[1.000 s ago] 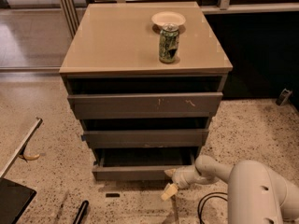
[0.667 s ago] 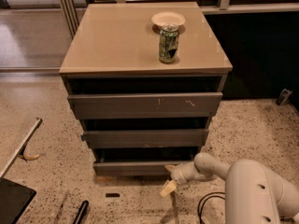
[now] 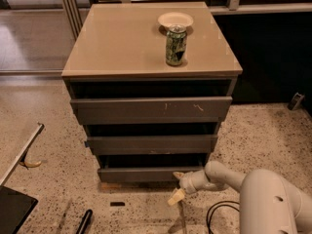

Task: Close bottom drawer

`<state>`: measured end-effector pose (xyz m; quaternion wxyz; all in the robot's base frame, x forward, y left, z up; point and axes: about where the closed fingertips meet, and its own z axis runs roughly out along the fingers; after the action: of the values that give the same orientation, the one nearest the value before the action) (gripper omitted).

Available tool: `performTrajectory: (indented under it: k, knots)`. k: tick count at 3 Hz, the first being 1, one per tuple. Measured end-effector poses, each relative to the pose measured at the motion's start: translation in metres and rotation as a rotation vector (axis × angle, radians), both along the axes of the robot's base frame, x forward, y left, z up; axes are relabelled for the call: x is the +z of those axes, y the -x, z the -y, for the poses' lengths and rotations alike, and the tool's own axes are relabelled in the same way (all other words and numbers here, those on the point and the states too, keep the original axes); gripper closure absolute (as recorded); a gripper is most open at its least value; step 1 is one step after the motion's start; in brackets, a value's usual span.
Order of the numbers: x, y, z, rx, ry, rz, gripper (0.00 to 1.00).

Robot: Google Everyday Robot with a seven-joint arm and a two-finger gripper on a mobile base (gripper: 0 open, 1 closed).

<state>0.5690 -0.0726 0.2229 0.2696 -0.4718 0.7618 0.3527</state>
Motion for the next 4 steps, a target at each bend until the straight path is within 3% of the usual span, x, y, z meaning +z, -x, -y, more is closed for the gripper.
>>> performTrajectory:
  k: [1, 4]
  knots:
    - [-0.0006, 0.0034, 0.0038, -0.014, -0.005, 0.002, 0.18]
    - [-0.0100, -0.0056, 0.0044, -0.029, 0.020, 0.013, 0.88]
